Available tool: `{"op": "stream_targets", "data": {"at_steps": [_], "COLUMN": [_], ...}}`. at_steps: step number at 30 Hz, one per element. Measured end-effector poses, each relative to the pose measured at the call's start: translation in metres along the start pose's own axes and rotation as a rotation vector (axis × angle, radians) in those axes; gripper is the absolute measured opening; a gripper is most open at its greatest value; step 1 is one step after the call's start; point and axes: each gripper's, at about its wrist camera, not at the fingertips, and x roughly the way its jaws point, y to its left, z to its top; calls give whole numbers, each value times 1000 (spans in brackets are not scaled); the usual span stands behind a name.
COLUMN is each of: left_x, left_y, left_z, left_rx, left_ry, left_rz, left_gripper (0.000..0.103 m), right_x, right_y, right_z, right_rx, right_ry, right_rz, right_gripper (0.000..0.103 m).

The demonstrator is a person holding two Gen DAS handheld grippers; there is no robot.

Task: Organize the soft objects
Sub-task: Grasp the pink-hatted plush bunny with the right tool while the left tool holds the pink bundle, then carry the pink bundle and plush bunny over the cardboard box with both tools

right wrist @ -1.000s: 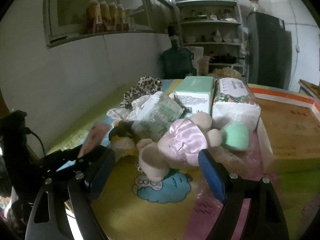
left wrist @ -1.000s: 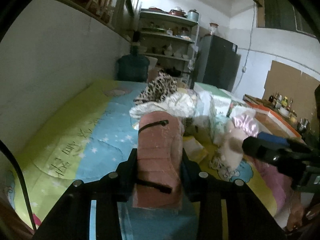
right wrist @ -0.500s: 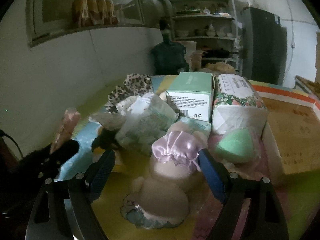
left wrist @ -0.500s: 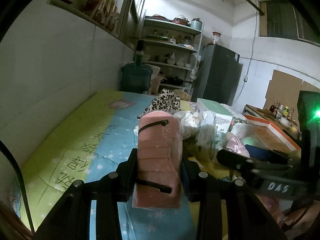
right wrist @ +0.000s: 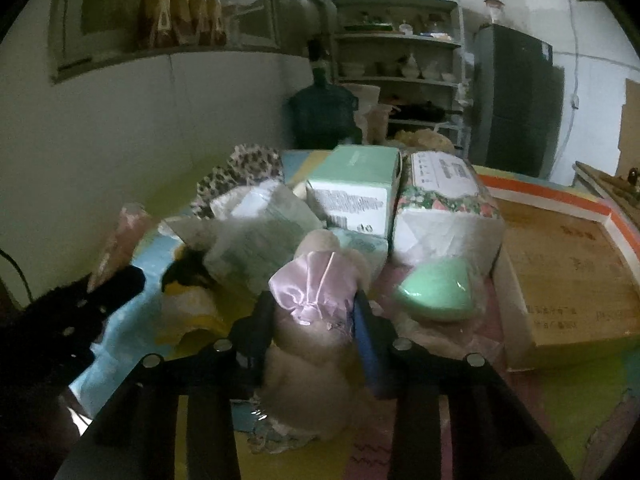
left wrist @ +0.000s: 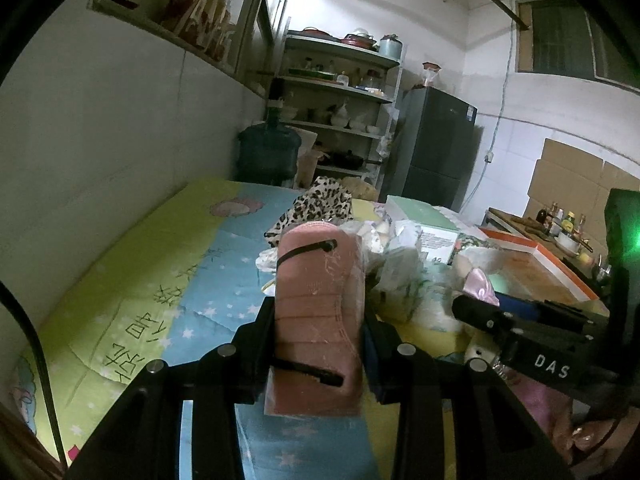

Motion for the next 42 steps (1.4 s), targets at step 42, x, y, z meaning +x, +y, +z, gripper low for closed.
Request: {"op": "stream_targets", "data": {"at_steps": [42], "left_x": [54], "left_y": [-196], "left_z": [83], "left_rx": [115], "left_ry": [1], "left_rz": [-132], "left_gripper": [37], "right_x": [-107], "right_y": [-157], "right_z": [48], "right_rx": [140], "right_ry": [-252], "right_rz": [-22], "right_gripper": [38]}}
